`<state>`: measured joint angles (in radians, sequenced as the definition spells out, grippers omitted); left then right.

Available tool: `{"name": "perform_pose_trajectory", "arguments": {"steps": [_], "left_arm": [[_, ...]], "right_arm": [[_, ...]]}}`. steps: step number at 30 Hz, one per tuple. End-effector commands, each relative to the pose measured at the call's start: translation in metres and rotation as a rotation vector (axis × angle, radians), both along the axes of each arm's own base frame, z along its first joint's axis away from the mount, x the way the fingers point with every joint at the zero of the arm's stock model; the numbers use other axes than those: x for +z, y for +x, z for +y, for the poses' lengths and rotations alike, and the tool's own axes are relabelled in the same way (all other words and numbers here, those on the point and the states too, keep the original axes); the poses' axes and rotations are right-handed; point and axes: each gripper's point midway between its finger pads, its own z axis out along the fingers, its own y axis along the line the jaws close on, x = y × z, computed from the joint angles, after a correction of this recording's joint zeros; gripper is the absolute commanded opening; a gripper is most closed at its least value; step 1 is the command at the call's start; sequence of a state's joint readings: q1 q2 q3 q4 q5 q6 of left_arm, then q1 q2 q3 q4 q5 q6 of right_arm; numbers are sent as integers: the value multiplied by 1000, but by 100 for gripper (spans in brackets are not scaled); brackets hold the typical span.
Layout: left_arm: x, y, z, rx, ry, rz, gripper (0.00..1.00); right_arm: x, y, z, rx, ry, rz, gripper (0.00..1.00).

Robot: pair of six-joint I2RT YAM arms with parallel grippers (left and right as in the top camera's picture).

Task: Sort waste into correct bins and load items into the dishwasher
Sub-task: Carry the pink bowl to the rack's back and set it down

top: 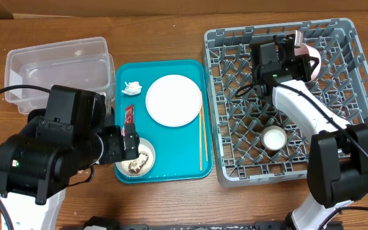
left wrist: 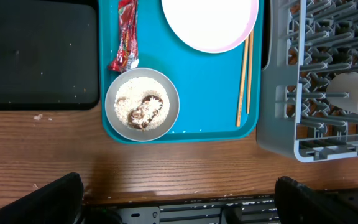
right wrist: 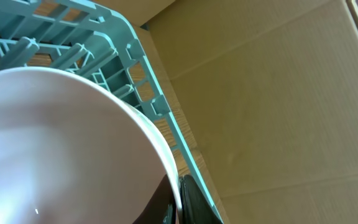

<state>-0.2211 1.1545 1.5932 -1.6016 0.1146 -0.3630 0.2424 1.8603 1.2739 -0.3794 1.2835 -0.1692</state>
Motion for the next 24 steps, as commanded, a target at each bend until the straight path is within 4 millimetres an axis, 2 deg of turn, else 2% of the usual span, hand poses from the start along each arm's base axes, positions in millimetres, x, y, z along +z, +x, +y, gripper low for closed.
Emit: {"name": "perform_pose_trajectory", "arguments": {"steps": [1,5,8,14,24], "left_arm": [[3,2,1,-13,16,-17,100],[3,2,1,-13,15,-17,100],[3,2,1,-13,16,-17,100],[3,2,1,-13,16,-17,100],[3,2,1,-13,16,-16,100]], "right_arm": [[-16,4,19,49,24,18,4],[-27,6,37,91,13,51,4],[-33,5,42,86,-26,74,4],[-10,0,28,-23,-143,-14,4],[-10,-2,10,-61,-149,7,4]]}}
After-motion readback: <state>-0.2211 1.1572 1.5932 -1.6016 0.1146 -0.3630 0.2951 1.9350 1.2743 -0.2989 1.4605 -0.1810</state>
